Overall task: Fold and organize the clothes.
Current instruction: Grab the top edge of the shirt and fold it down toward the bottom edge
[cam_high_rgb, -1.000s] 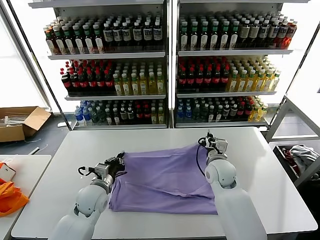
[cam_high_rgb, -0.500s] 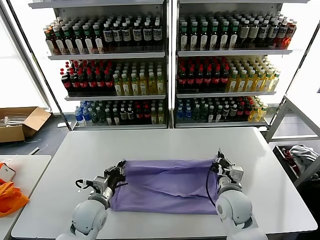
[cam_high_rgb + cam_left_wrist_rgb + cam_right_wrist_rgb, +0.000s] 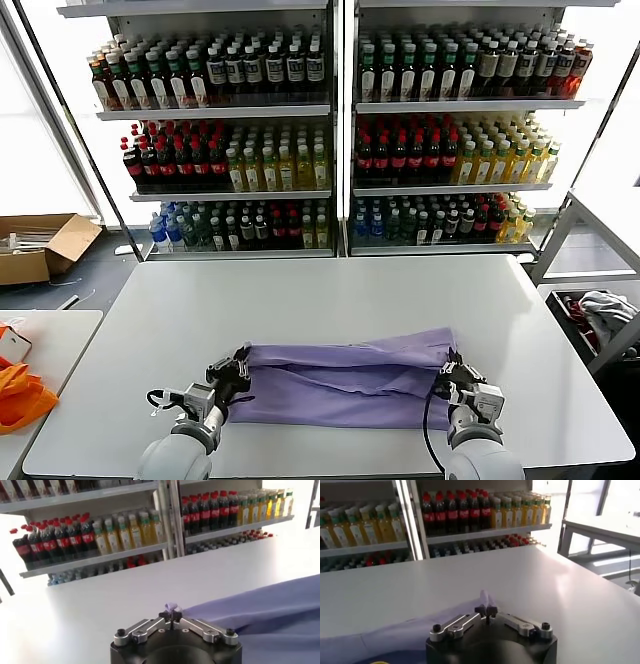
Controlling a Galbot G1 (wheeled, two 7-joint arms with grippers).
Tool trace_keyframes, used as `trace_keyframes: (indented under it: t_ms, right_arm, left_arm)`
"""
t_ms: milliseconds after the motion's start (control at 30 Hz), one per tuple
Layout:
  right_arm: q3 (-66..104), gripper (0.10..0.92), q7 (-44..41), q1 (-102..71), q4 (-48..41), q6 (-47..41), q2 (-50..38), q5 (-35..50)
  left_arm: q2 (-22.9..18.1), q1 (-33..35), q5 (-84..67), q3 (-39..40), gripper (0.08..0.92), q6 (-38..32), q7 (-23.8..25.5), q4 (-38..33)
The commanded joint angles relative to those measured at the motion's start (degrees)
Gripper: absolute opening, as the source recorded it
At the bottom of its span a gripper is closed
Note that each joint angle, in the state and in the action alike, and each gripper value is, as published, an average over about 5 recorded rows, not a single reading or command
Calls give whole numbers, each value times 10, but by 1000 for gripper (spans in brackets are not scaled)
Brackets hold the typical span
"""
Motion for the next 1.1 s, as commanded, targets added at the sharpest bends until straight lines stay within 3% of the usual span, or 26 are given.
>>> trace_keyframes:
  t_ms: [33,267,400,667,1100]
  right_arm:
    - [-1,113,1,-41,11,7,1,-9]
    - [-11,116,-15,-36,-10,15,6,-34]
    - [-17,171,-24,-34,-27,25,9,-54]
    - [-3,403,-21,-27,-42,26,0,-75]
    - [43,770,-17,-59,70,17,-34,-37]
  left_arm:
    - [-7,46,54,-5,84,-9,8,-7]
    - [-14,54,94,-2,99,-18,9,-8]
    - [-19,58,95,1,191,-18,9,-16]
    - [-24,64,93,-1,424,-15,-2,-40]
    - [-65,59,50,-23,795,-11,-35,-40]
